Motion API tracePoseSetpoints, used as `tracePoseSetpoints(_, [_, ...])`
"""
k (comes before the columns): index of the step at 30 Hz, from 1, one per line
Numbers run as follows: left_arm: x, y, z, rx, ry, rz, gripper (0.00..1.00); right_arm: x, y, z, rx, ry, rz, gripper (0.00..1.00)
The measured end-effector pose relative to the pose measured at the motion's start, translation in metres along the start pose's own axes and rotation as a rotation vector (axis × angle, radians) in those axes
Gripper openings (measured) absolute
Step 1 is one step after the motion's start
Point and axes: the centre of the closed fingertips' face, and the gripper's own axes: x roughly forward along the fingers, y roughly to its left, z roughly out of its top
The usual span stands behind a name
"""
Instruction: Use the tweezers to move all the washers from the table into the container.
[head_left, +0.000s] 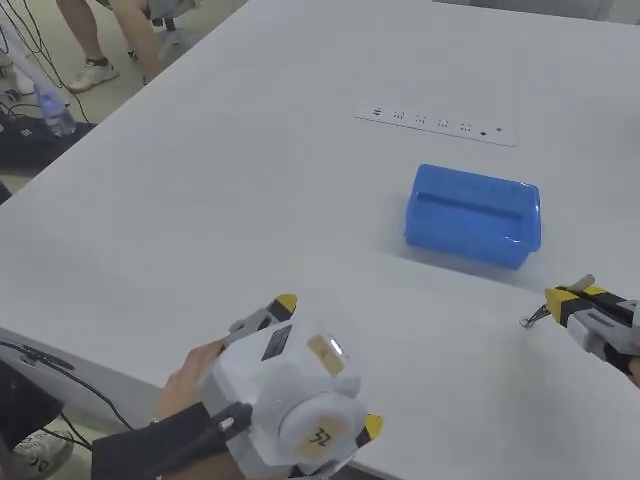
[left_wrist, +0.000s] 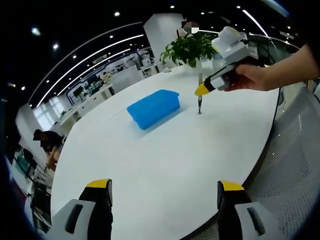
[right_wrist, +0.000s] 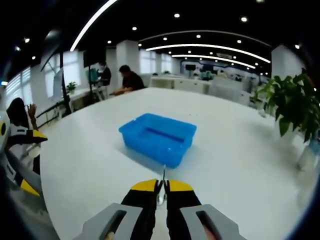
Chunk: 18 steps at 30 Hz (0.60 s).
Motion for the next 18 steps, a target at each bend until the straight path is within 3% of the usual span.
tracePoseSetpoints(10, [0.0,0.002,0.0,-0.002,-0.003,0.007,0.88,-0.005,0.008,-0.004,-0.081,-0.021,-0.018,0.01])
tracePoseSetpoints(12, [0.0,0.002,0.0,-0.002,-0.006,0.008,0.88,-0.007,0.012,-0.003,-0.122,-0.011,-0.021,0.01])
tracePoseSetpoints(18, [0.0,0.002,0.001,0.003,-0.009,0.009,0.88,-0.004,0.013,0.003,-0.152,0.021,-0.012,0.01])
